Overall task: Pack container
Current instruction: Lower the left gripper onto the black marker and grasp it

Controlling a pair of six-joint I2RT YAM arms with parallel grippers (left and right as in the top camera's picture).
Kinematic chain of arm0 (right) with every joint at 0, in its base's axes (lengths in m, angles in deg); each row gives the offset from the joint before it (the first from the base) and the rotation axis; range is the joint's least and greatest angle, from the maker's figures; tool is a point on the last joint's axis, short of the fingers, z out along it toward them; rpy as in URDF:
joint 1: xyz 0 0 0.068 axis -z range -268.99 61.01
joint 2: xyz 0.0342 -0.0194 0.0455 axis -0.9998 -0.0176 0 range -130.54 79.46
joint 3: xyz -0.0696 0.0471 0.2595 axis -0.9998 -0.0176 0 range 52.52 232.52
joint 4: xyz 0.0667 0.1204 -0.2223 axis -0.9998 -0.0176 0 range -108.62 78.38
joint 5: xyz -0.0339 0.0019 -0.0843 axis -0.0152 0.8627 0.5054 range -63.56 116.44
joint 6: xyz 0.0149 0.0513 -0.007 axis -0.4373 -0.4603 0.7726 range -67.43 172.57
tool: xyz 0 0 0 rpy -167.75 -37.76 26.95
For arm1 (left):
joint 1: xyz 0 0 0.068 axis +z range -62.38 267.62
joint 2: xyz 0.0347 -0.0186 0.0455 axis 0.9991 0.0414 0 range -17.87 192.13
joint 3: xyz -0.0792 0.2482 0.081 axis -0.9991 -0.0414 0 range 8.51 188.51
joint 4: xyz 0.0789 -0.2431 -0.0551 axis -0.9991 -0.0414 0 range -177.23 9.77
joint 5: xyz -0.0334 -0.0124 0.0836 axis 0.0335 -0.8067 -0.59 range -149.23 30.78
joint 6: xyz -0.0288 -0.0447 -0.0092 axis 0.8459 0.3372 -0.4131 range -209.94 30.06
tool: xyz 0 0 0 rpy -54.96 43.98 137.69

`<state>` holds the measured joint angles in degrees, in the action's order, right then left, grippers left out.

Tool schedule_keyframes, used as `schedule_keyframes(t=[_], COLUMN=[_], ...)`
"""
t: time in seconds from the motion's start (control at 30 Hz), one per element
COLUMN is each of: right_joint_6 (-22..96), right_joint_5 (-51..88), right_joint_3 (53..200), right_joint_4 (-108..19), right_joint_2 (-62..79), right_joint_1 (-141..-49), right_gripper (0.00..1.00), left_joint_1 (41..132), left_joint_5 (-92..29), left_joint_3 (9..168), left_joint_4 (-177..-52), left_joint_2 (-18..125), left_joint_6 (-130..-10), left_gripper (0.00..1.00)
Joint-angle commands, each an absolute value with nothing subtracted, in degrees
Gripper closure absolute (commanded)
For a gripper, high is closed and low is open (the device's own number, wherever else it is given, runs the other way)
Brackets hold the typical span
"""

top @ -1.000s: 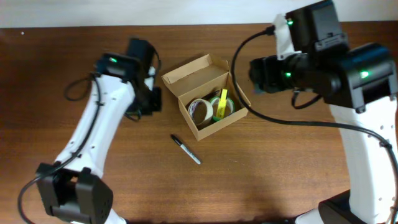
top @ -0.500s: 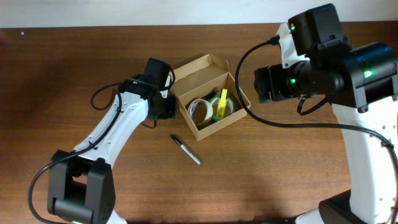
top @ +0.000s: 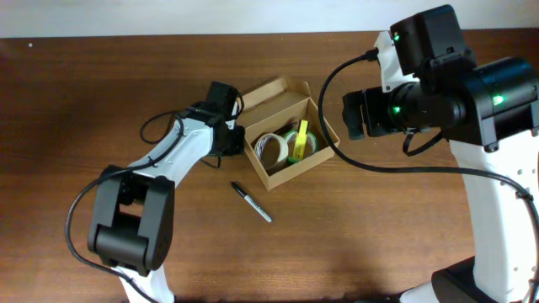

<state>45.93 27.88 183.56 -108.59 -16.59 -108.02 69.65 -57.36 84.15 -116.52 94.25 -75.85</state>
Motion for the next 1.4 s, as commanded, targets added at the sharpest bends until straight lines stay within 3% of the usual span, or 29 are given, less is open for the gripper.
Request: schedule_keyframes(t=[0.0,0.57,1.03,1.37], right_joint_6=[46.2,46.2,46.2,46.8], right_joint_5=[27.4,27.4,27.4,28.6], right_joint_3=[184.2,184.2,184.2,184.2], right_joint_4=[-108.9,-108.9,-108.9,-108.9], right_joint_2=[-16.0,-16.1,-16.1,-16.1], right_joint_1=[-107.8,-107.8,-107.8,-107.7], right_gripper=[0.01,0.01,0.01,0.01], left_joint_1=[69.5,69.5,67.7,68.5], left_joint_5=[-55.1,-43.4,-41.8,-50.4], left_joint_3=[83.6,85.1,91.8,91.8], left_joint_4=[-114.8,-102.6,-101.2,-116.7], left_joint_2=[96.6,96.6,96.6,96.5], left_joint_6=[-76.7,-70.8,-69.8,-79.7], left_gripper=[0.98,0.98,0.98,0.98])
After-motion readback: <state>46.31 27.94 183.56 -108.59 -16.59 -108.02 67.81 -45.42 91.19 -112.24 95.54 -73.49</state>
